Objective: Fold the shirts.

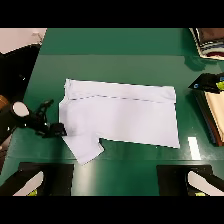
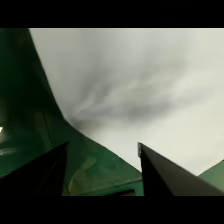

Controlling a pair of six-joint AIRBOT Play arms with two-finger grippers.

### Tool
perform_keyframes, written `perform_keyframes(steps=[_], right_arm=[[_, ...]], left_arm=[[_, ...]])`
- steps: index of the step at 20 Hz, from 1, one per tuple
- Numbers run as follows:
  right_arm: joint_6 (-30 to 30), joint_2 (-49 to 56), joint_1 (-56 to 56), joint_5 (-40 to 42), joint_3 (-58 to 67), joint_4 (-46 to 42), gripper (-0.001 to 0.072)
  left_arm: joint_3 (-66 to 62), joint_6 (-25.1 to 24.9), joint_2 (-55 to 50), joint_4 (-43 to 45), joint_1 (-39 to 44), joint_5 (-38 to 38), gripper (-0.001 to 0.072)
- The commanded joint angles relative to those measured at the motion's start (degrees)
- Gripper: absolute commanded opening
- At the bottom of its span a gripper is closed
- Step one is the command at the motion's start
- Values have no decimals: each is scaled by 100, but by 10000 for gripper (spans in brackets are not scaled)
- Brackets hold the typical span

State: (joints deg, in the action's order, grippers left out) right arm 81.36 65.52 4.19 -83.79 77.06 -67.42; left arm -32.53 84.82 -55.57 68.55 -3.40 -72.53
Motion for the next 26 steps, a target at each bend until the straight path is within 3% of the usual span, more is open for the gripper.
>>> perform_keyframes(steps=[1,5,8,9,10,11,15,21,25,26], right_arm=[[0,-101,-11,-24,0,31,468],[0,-101,-11,-20,-2,37,467],[-2,-101,-11,-46,-2,33,467],[-9,-101,17,-85,-2,22,467],[-50,-98,81,-155,-2,9,467],[-50,-98,164,-234,-2,-22,467],[-44,-188,769,-636,-369,-24,466],[-48,-450,1860,-256,-3300,-13,470],[-129,-201,1867,127,-4470,-2,467],[-129,-127,1744,262,-4616,-4,437]], left_arm=[[686,79,376,-382,4,166,502],[927,15,374,-970,20,861,502],[984,-37,374,-1207,20,914,500],[986,-39,374,-1200,20,850,384],[986,-98,374,-1213,20,772,77],[984,-192,374,-1226,20,695,28],[706,-225,721,-1178,20,409,25],[319,-227,1314,-1200,20,247,27],[319,-229,1314,-1198,20,293,27],[319,-229,1314,-1198,20,306,27]])
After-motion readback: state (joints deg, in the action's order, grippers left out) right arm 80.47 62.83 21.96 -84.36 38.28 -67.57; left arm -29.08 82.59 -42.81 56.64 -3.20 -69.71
